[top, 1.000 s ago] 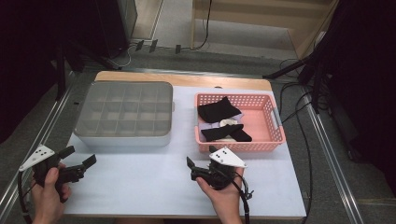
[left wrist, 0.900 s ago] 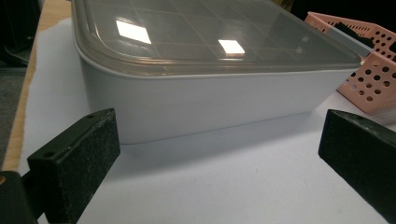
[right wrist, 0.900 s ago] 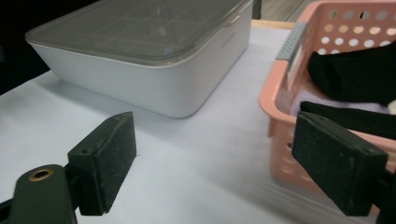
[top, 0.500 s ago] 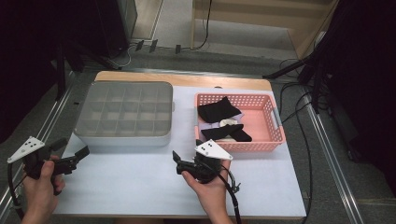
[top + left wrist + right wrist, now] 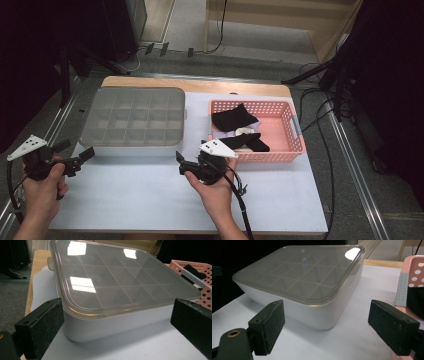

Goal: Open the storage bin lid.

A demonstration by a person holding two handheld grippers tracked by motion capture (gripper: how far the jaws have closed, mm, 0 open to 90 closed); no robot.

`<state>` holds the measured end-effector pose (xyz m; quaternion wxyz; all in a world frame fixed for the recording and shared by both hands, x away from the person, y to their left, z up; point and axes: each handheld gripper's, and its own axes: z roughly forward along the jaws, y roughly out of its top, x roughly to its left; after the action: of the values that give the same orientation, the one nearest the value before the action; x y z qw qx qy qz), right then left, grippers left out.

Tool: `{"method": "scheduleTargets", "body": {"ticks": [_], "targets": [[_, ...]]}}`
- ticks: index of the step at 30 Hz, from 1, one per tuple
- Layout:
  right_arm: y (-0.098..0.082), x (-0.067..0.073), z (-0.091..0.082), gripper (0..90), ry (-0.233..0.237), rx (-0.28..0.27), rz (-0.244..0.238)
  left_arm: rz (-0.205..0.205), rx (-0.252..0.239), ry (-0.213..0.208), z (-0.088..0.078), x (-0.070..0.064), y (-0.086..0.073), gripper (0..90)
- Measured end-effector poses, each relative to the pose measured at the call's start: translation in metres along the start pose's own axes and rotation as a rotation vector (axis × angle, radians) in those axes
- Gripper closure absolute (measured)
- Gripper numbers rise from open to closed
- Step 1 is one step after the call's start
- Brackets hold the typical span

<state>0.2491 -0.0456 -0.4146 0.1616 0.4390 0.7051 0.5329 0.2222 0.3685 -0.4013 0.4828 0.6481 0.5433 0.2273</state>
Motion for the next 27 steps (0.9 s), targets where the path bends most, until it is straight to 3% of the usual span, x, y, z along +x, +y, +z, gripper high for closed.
{"method": "scheduleTargets", "body": {"ticks": [6,11,16,22,27], "targets": [[0.007,0.001,0.015,13.9,-0.005,0.008,0.004,-0.027,0.024,0.012,0.013,0.007,0.007,0.0],[0.012,0.003,0.028,14.0,0.002,0.013,0.024,-0.025,0.036,0.04,0.022,0.011,0.012,0.0],[0.016,0.005,0.041,14.4,0.002,0.014,0.039,-0.031,0.056,0.043,0.031,0.015,0.016,0.0],[0.018,0.004,0.057,17.1,-0.03,0.027,0.065,-0.022,0.075,0.045,0.04,0.017,0.018,0.2],[0.014,0.0,0.07,20.3,-0.048,0.048,0.1,-0.041,0.089,0.038,0.046,0.018,0.019,0.2]]}}
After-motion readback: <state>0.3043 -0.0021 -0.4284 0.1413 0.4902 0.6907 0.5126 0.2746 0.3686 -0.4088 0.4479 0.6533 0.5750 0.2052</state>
